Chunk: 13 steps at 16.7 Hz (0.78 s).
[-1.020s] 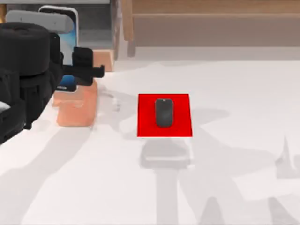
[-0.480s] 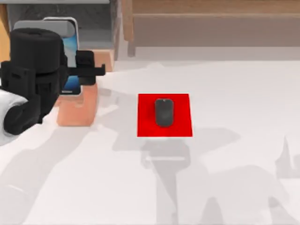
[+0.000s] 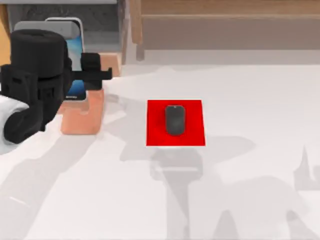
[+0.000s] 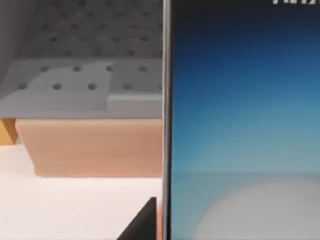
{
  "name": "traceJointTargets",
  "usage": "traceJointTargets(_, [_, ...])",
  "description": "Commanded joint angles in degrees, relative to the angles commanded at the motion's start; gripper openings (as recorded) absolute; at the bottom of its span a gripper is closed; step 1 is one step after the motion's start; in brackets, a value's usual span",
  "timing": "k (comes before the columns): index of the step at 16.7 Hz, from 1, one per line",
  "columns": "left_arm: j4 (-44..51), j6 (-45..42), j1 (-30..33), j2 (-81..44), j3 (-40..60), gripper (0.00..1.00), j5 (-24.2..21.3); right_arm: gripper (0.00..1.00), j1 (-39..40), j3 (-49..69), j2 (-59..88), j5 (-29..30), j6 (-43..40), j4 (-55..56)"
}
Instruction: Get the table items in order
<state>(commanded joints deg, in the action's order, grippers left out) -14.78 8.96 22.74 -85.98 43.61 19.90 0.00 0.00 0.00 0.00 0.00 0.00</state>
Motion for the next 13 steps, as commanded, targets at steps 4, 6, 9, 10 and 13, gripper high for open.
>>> traceJointTargets(4, [0.00,0.00,0.00,0.00,0.00,0.68,0.00,1.00,0.00,0.00,0.00,0.00,0.00,0.00])
traceJointTargets(6, [0.00,0.00,0.00,0.00,0.00,0.83,0.00,1.00,0.00,0.00,0.00,0.00,0.00,0.00])
traceJointTargets(9, [0.00,0.00,0.00,0.00,0.00,1.00,0.00,1.00,0.00,0.00,0.00,0.00,0.00,0.00])
traceJointTargets(10, [0.00,0.00,0.00,0.00,0.00,1.00,0.00,1.00,0.00,0.00,0.00,0.00,0.00,0.00])
traceJointTargets(13, [0.00,0.00,0.00,0.00,0.00,1.00,0.00,1.00,0.00,0.00,0.00,0.00,0.00,0.00])
